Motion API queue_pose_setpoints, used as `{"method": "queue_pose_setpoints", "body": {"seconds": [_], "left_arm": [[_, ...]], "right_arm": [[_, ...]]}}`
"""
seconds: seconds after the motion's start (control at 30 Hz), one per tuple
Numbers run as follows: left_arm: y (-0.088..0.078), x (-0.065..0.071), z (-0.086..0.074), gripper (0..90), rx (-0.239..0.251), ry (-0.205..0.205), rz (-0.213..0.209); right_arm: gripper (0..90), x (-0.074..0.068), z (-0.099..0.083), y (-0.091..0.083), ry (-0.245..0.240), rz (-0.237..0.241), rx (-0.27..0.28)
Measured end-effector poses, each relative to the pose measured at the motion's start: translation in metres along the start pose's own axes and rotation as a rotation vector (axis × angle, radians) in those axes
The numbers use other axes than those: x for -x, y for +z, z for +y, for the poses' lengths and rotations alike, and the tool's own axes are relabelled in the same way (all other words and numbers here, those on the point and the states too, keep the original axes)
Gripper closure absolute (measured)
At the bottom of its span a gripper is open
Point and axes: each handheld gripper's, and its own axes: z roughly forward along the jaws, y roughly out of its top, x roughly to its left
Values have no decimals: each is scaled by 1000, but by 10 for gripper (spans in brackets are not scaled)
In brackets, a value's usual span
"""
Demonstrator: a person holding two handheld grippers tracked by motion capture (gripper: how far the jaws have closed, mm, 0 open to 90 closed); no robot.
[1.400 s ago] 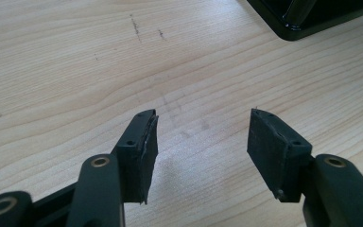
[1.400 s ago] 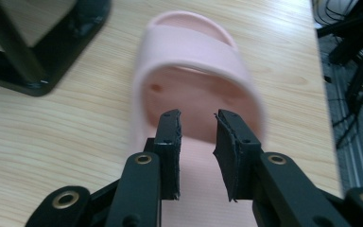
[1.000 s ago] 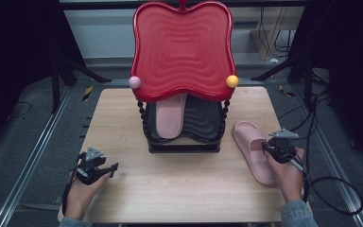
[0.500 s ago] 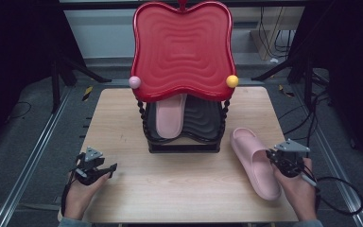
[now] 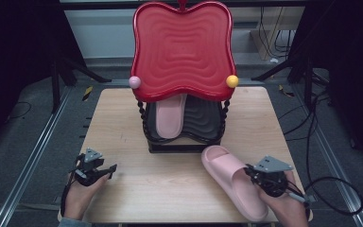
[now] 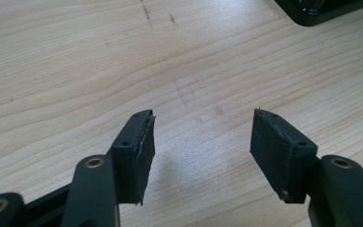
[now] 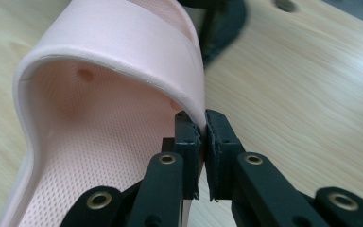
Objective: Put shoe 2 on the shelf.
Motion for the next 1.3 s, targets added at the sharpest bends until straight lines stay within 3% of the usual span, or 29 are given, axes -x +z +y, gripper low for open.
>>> {"method": "queue_pose_setpoints", "body": {"seconds": [0.27, 0.53, 0.83, 0.93, 1.03, 1.07, 1.17, 1.3], "left_arm": [[-1, 2, 1, 403, 3, 6, -4], [-2, -2, 0, 404, 9, -5, -5], [-4, -5, 0, 404, 15, -14, -5], [-4, -5, 0, 404, 15, -14, -6], [-4, -5, 0, 404, 15, -15, -6], [-4, -6, 0, 404, 15, -15, -5], [-5, -7, 0, 404, 18, -17, -4], [-5, -7, 0, 404, 18, -18, -5]], "right_arm": [[847, -33, 26, 38, -79, 90, -7], [845, -61, 49, 75, -117, 170, -13], [839, -71, 57, 102, -134, 204, -52], [825, -72, 59, 104, -129, 207, -54], [750, -72, 61, 104, -114, 233, -67], [684, -73, 61, 101, -106, 231, -72], [633, -72, 62, 95, -90, 224, -71], [617, -71, 61, 80, -77, 232, -73]]}}
